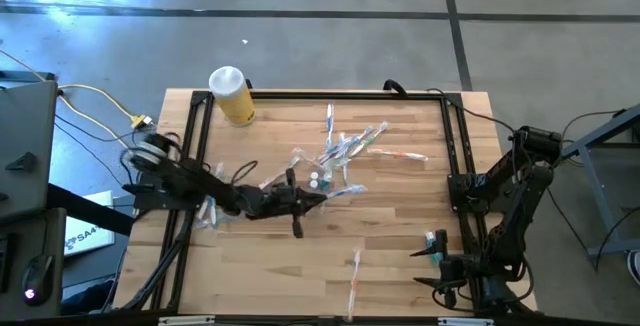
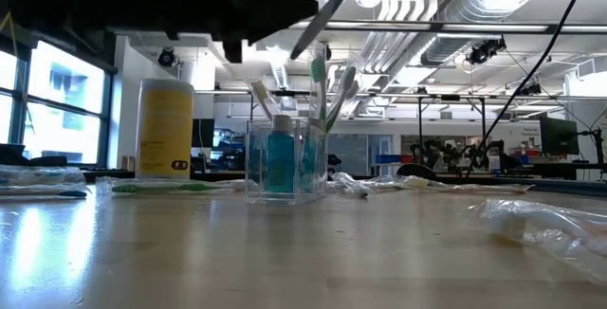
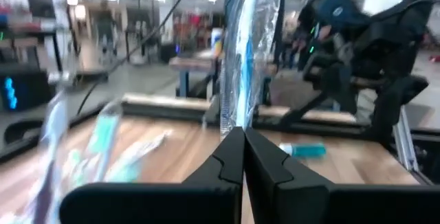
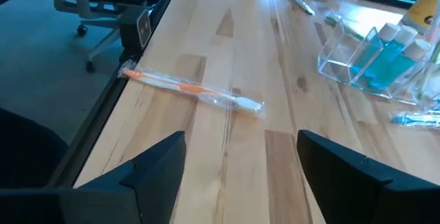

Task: Pick & Place toothbrushing station
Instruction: Put the blue toothbrush into the transparent organizer

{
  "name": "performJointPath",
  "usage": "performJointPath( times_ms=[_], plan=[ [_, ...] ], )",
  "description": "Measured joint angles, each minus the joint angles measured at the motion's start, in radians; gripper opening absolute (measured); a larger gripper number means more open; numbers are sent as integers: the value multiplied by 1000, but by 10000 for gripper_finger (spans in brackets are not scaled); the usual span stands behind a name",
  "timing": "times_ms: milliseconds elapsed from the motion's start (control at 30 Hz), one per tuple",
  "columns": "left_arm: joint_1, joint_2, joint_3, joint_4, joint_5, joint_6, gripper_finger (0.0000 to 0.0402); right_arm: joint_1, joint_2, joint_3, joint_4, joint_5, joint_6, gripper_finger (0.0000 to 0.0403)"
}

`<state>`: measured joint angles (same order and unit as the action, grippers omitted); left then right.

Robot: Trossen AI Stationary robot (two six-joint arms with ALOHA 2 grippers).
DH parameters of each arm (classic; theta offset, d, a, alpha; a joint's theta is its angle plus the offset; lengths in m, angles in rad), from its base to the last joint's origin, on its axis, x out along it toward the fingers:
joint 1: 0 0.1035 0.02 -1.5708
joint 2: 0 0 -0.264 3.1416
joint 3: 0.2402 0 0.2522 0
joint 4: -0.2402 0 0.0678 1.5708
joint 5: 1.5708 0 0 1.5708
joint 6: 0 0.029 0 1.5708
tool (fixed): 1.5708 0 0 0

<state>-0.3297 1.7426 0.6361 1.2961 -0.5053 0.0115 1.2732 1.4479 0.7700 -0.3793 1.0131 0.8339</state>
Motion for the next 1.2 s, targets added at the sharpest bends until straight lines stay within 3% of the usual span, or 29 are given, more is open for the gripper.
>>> performJointPath(
  times_ms=[100,300,500,800,1200],
  plan=[
    [11,80,-2,164,21,43,0,-1,0,-3,2,-12,14,271],
    [22,171,-34,268,33,-27,0,-2,0,-3,9,-28,18,271],
    [16,186,-60,268,14,-67,0,-2,0,-3,10,-30,10,271],
    [-45,185,-135,269,-135,-113,0,-2,0,-3,9,-43,8,271],
    [-57,185,-129,271,-141,-121,0,-6,0,-3,17,-8,-1,271]
  ],
)
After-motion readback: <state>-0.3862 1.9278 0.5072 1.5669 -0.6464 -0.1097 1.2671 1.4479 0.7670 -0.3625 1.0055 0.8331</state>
